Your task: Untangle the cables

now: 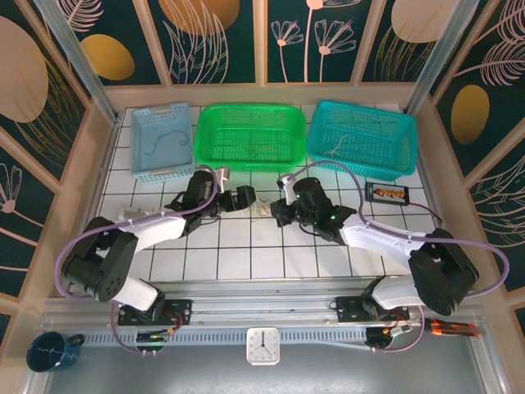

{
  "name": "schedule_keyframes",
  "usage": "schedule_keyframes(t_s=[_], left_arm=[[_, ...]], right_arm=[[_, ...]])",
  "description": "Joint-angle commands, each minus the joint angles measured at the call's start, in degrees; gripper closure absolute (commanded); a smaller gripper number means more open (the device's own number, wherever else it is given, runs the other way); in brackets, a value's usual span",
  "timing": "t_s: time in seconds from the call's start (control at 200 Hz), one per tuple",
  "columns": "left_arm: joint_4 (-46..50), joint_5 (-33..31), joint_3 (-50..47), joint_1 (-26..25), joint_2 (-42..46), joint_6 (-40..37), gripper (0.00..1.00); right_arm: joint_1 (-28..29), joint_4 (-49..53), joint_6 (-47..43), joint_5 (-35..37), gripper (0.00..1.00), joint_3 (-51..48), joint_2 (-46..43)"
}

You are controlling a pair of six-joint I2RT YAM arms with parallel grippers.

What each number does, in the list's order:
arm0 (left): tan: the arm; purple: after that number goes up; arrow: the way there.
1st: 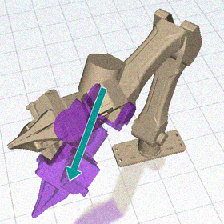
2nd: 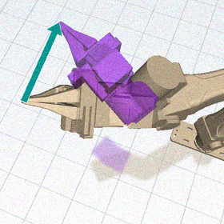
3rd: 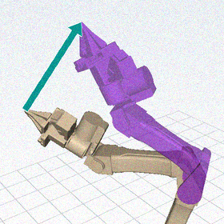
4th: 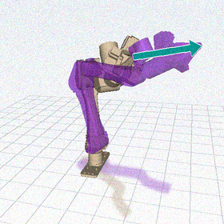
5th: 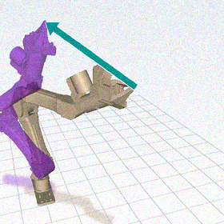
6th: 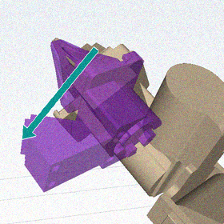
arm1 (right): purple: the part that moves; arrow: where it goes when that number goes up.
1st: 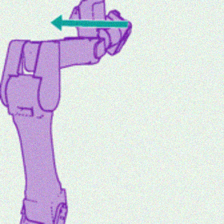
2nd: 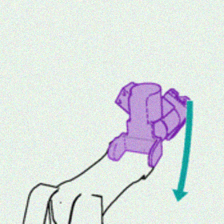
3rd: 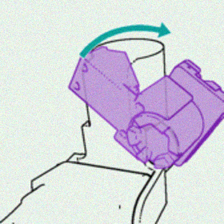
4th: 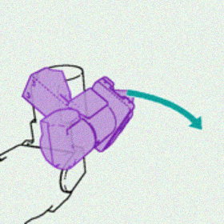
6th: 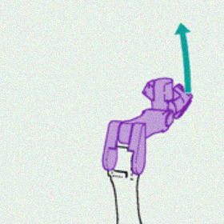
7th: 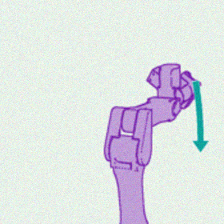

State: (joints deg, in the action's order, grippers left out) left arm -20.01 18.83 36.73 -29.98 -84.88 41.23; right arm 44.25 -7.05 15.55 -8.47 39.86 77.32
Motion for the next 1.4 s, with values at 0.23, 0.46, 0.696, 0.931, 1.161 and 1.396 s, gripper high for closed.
schedule_keyframes(t_s=[0.23,0.46,0.696,0.931,1.161,1.396], left_arm=[[-10.0,7.1,-2.9,-0.2,4.2,4.6,0.15],[-11.2,6.2,-2.5,-0.6,-2.3,5.2,0.22],[-12.8,8.1,-2.8,-2.1,-9.6,4.0,0.34],[-12.4,6.9,-5.9,-2.8,-11.3,1.8,0.41],[-13.2,6.1,-8.8,-2.9,-9.2,1.9,0.40],[-8.5,2.6,-8.6,-2.9,-1.3,1.3,0.35]], right_arm=[[0.2,-3.7,1.9,0.4,1.00,1.0,6.0],[0.2,-4.2,2.6,0.5,1.00,1.4,4.7],[0.1,-4.7,3.7,2.2,1.00,2.0,2.4],[-2.3,-8.6,7.3,1.0,1.00,1.0,-0.3],[-4.7,-12.3,10.1,-2.4,1.00,-1.1,-1.0],[-4.7,-12.6,10.1,-2.8,1.00,-2.7,0.1]])
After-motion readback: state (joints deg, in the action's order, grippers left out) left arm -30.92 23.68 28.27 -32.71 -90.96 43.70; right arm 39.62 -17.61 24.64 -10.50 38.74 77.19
